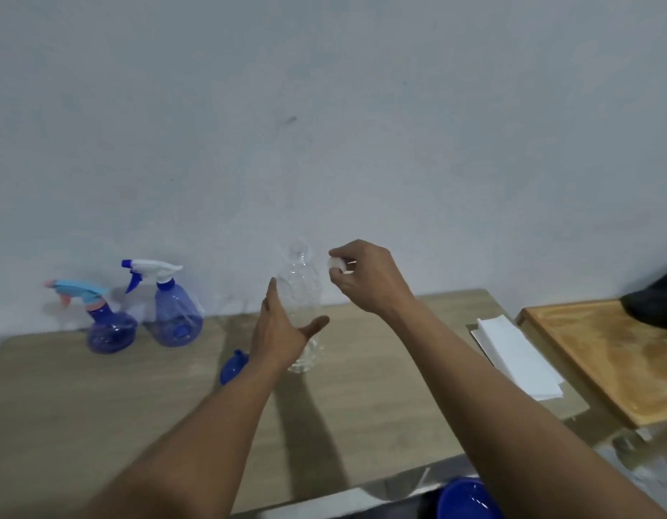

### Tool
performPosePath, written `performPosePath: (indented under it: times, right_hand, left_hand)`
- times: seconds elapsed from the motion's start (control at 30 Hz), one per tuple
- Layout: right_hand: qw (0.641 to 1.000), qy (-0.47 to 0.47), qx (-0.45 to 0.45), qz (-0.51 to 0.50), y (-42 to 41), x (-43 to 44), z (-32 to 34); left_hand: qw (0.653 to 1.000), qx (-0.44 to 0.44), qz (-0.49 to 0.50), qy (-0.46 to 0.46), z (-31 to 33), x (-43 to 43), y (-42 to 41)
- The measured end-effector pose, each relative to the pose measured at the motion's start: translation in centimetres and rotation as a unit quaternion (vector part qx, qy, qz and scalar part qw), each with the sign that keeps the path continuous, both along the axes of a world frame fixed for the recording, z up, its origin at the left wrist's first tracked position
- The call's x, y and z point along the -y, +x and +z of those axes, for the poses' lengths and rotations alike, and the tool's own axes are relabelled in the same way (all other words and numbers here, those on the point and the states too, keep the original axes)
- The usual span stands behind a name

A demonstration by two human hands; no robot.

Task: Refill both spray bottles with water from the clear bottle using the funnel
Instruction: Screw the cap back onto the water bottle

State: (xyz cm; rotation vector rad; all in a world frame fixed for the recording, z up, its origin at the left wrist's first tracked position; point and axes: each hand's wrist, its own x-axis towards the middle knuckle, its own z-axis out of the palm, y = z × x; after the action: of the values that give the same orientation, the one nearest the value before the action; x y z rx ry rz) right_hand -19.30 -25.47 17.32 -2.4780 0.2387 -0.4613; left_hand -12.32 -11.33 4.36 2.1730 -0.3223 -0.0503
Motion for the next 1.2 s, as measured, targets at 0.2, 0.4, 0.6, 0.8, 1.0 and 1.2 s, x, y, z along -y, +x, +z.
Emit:
performPosePath:
  times: [0.2,0.4,0.6,0.8,1.0,1.2]
  right_hand:
    - [0.993,-0.073,-0.022,0.089,3.8,-1.8,4.3]
    - [0.982,-0.109,-0.088,0.124,5.9,-2.2,4.1]
    - [0.978,-0.12,-0.113,0.127,7.1,-1.6,3.9]
    - [0.985,-0.034,-0.11,0.125,7.3,-0.5,3.2]
    - [0.989,-0.03,-0.086,0.115,7.1,-0.1,2.3]
    - [0.993,-0.058,-0.059,0.089,6.9,-1.3,1.6]
  left_hand:
    - [1.0,-0.006,0.009,-0.005,0.2,0.5,0.9]
    - [1.0,-0.012,-0.005,-0.01,0.2,0.3,1.3]
    - [0.999,-0.023,-0.01,-0.023,0.3,0.2,1.7]
    - [0.997,-0.039,-0.014,-0.063,0.1,0.1,1.6]
    - [0.997,-0.038,-0.023,-0.062,0.3,0.1,1.5]
    - [0.996,-0.047,-0.021,-0.066,0.4,-0.2,1.7]
